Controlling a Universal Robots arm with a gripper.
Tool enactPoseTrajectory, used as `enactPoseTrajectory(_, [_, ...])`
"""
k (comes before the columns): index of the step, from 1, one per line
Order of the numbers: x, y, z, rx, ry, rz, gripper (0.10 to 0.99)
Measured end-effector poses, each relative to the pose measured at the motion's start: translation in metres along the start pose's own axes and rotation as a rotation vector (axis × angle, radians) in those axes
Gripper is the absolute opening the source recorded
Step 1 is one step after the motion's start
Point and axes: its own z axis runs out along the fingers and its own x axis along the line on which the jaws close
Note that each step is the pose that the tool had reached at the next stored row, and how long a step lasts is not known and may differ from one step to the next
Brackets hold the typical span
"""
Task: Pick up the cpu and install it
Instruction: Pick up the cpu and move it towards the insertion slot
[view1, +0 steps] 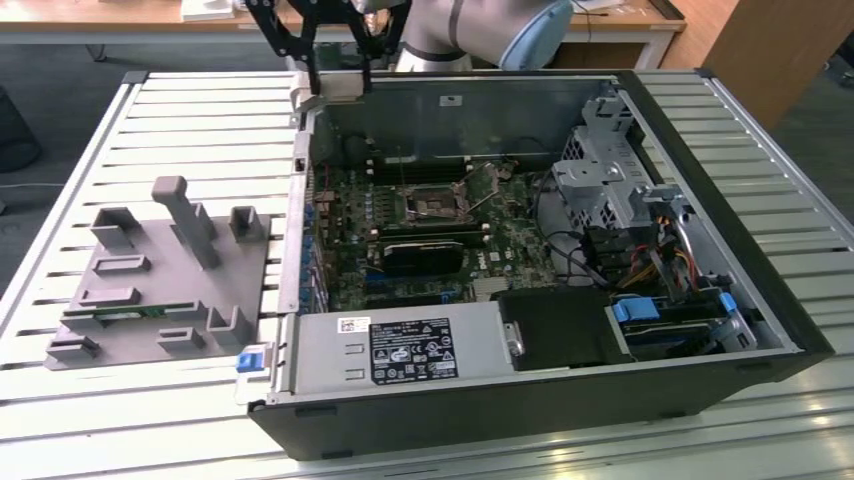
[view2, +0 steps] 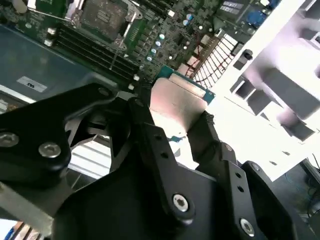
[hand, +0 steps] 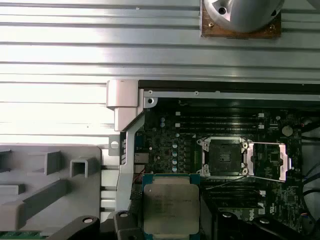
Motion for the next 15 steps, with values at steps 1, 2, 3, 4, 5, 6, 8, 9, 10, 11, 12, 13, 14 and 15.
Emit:
enactPoseTrajectory(1, [-0.0004,0.0000,0.0001,0.000,-0.0003,0.000,0.541])
enactPoseTrajectory(2, [-0.0009,0.0000,0.0001,0.000,-0.0003,0.000,0.541])
enactPoseTrajectory(3, [-0.0016,0.0000,0.0001,0.000,-0.0002,0.000,0.541])
enactPoseTrajectory(4, [-0.0022,0.0000,0.0001,0.000,-0.0002,0.000,0.541])
enactPoseTrajectory(5, [-0.0025,0.0000,0.0001,0.000,-0.0003,0.000,0.541])
enactPoseTrajectory(6, [-0.0025,-0.0001,0.0001,0.000,-0.0003,0.000,0.541])
enactPoseTrajectory(8, [-0.0026,0.0000,0.0001,0.000,-0.0003,0.000,0.541])
enactPoseTrajectory(9, [-0.0027,0.0000,0.0001,0.000,-0.0003,0.000,0.541])
enactPoseTrajectory(10, [-0.0028,0.0000,0.0002,0.000,-0.0003,0.000,0.541])
enactPoseTrajectory(11, [-0.0028,0.0000,0.0001,0.000,-0.0003,0.000,0.541])
enactPoseTrajectory(12, [-0.0028,0.0000,0.0002,0.000,-0.0003,0.000,0.541])
enactPoseTrajectory(13, [-0.0028,0.0000,0.0002,0.000,-0.0003,0.000,0.541])
enactPoseTrajectory(14, [-0.0028,0.0000,0.0002,0.000,-0.0003,0.000,0.541])
enactPoseTrajectory(15, [-0.0028,0.0000,0.0002,0.000,-0.0003,0.000,0.541])
